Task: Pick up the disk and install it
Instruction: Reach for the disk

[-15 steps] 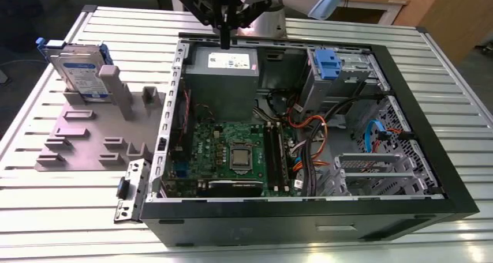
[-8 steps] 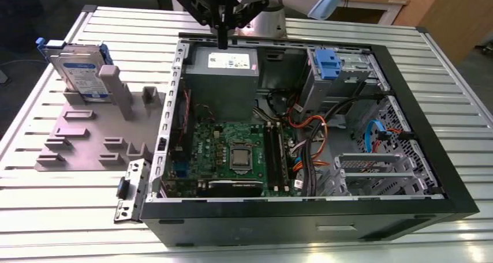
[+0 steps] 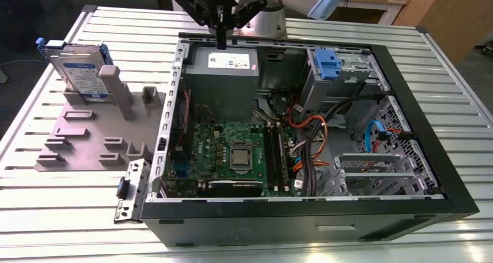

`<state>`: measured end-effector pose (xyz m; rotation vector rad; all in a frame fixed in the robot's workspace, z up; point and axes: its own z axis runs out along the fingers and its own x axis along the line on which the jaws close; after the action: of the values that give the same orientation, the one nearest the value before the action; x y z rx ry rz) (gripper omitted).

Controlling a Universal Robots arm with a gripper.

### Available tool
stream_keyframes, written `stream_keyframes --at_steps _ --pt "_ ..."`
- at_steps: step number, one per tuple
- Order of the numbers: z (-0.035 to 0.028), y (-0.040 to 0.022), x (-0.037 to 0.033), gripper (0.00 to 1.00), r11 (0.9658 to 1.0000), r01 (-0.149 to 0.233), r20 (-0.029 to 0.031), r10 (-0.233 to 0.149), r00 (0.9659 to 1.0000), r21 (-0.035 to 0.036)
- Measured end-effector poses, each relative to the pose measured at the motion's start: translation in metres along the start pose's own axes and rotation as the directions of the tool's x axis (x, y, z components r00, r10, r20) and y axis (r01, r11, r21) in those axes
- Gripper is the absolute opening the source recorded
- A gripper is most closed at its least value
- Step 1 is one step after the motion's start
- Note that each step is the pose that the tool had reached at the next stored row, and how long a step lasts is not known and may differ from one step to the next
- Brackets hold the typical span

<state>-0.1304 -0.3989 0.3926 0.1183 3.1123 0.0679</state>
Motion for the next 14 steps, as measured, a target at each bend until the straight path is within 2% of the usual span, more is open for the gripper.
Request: stream_keyframes --at_steps 5,14 --pt "-0.0002 -0.0002 0.0034 0.11 1.0000 0.000 -0.0001 0.000 1.0000 0.0001" --pt "-0.0002 -0.0004 0.0046 0.11 1.0000 0.000 -0.0001 0.000 1.0000 0.0002"
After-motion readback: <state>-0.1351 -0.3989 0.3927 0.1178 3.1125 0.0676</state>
